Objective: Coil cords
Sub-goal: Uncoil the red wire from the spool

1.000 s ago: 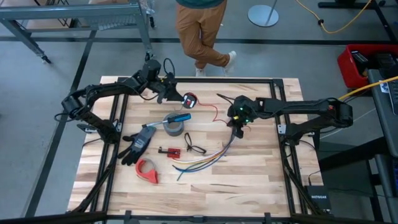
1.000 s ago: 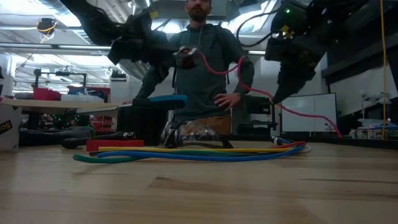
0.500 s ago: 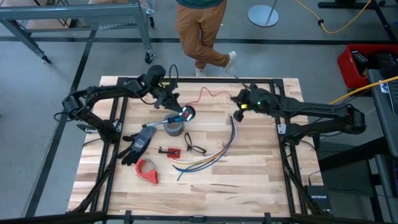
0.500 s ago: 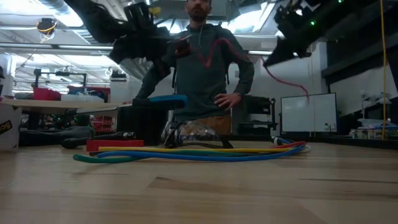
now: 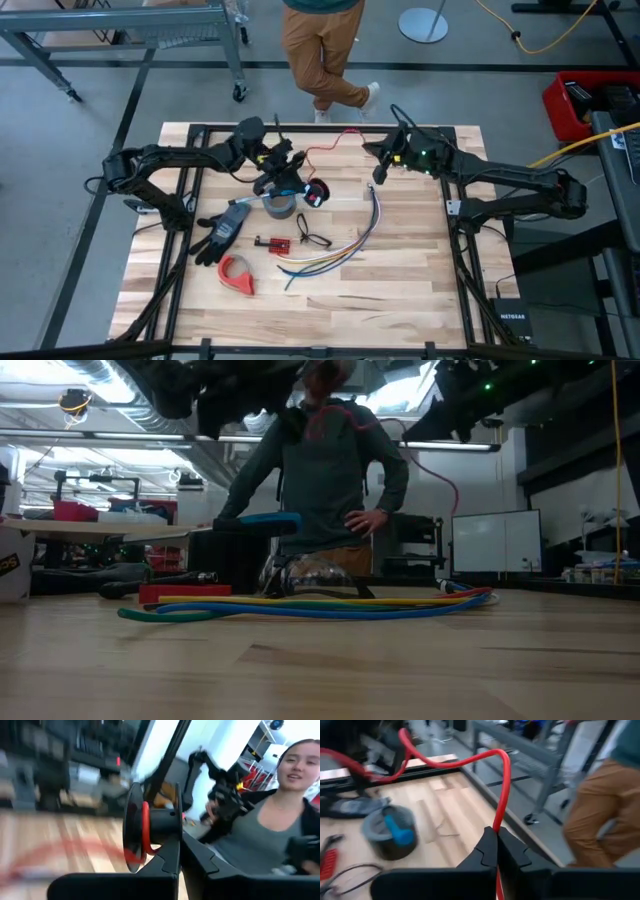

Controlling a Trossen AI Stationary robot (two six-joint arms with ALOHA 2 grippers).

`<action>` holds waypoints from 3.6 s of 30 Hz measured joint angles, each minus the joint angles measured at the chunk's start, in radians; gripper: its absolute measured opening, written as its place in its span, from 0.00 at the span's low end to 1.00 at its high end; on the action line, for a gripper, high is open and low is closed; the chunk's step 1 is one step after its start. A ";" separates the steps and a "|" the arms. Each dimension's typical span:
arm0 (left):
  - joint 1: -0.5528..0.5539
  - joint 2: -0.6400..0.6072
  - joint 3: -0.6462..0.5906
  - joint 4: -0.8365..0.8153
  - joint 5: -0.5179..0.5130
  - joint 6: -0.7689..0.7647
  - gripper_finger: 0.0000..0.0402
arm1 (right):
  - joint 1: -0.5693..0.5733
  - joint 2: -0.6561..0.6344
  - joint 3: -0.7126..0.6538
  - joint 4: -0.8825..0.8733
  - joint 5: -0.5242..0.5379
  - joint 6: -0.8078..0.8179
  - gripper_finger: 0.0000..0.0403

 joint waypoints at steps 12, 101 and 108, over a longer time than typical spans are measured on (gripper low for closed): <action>-0.006 0.000 0.000 0.290 -0.279 0.147 0.00 | 0.002 0.158 0.000 -0.006 -0.197 0.055 0.00; 0.250 0.000 0.000 -0.329 0.143 -0.108 0.00 | 0.002 0.171 0.217 -0.310 -0.303 -0.005 0.60; 0.194 0.000 0.000 -0.315 0.005 0.028 0.00 | 0.002 0.177 0.290 -0.314 -0.376 -0.051 0.60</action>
